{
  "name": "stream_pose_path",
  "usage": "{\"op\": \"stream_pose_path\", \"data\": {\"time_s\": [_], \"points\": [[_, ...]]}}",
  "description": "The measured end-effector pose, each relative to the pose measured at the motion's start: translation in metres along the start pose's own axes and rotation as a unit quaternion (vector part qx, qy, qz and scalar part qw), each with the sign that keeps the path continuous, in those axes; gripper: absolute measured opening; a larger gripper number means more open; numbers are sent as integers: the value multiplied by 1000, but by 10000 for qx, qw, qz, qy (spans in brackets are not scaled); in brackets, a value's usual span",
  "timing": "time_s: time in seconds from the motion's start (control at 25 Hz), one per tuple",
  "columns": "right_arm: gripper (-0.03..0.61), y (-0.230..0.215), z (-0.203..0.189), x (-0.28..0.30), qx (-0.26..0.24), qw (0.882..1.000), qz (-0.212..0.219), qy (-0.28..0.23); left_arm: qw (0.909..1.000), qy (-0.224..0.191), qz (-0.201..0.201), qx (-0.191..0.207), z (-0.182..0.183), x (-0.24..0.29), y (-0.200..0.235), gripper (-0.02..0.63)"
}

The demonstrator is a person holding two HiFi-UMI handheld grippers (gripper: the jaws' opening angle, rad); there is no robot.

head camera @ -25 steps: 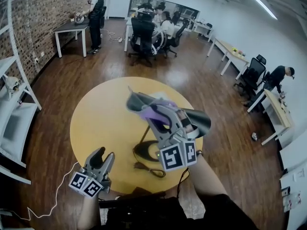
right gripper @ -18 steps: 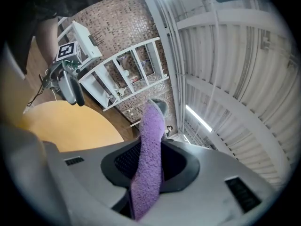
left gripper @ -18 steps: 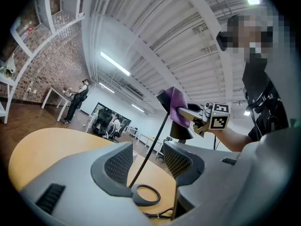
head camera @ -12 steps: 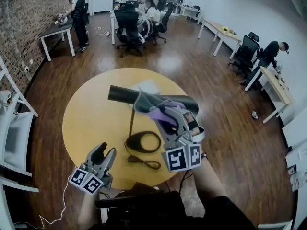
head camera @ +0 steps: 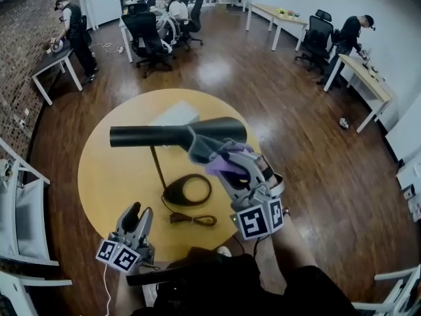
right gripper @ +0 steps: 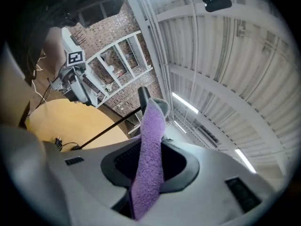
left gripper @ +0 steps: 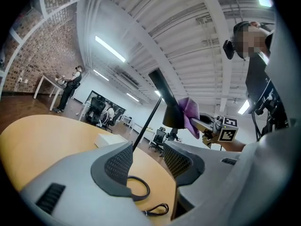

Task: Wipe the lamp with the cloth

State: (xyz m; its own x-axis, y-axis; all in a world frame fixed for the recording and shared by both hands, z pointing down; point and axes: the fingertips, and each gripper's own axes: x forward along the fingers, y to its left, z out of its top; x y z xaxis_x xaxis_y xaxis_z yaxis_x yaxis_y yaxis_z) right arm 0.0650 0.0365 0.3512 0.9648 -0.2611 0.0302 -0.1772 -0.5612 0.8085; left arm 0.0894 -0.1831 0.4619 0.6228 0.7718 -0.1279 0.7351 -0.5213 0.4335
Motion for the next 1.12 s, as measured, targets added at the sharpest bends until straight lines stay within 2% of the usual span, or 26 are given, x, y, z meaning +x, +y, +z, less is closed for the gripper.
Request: {"op": "stream_pose_path", "data": {"time_s": [0.08,0.2,0.32,0.44,0.56,0.68,0.8,0.96,1.12], "points": [[103,-3,-6,-7,-37,10000,75,21,9999,77,-41,-62,-6,5,-3,189],[103,-17,4,-14,231,9994,170,-184,9999,87,-127,-71,-8,10,-8,189],[103,-21,45,6,392,9968,282,-641,9999,-14,-100,-27,3,6,4,189],[103,-2,100,27,288,9899,636,-1237,9998,-196,53,-38,11,-7,9,189],[103,24,146,54,-466,9856,640,-1494,9988,-406,266,-62,15,-29,10,189],[103,46,172,85,-1575,9755,242,-1516,9967,-611,519,-145,16,-50,20,189],[103,57,178,107,-2348,9610,-122,-1460,9940,-770,745,-217,18,-67,26,189],[104,53,157,111,-2585,9559,-535,-1284,9922,-852,883,-227,21,-78,29,189],[104,54,136,104,-2593,9575,-502,-1156,9939,-755,778,-184,21,-72,29,189]]}}
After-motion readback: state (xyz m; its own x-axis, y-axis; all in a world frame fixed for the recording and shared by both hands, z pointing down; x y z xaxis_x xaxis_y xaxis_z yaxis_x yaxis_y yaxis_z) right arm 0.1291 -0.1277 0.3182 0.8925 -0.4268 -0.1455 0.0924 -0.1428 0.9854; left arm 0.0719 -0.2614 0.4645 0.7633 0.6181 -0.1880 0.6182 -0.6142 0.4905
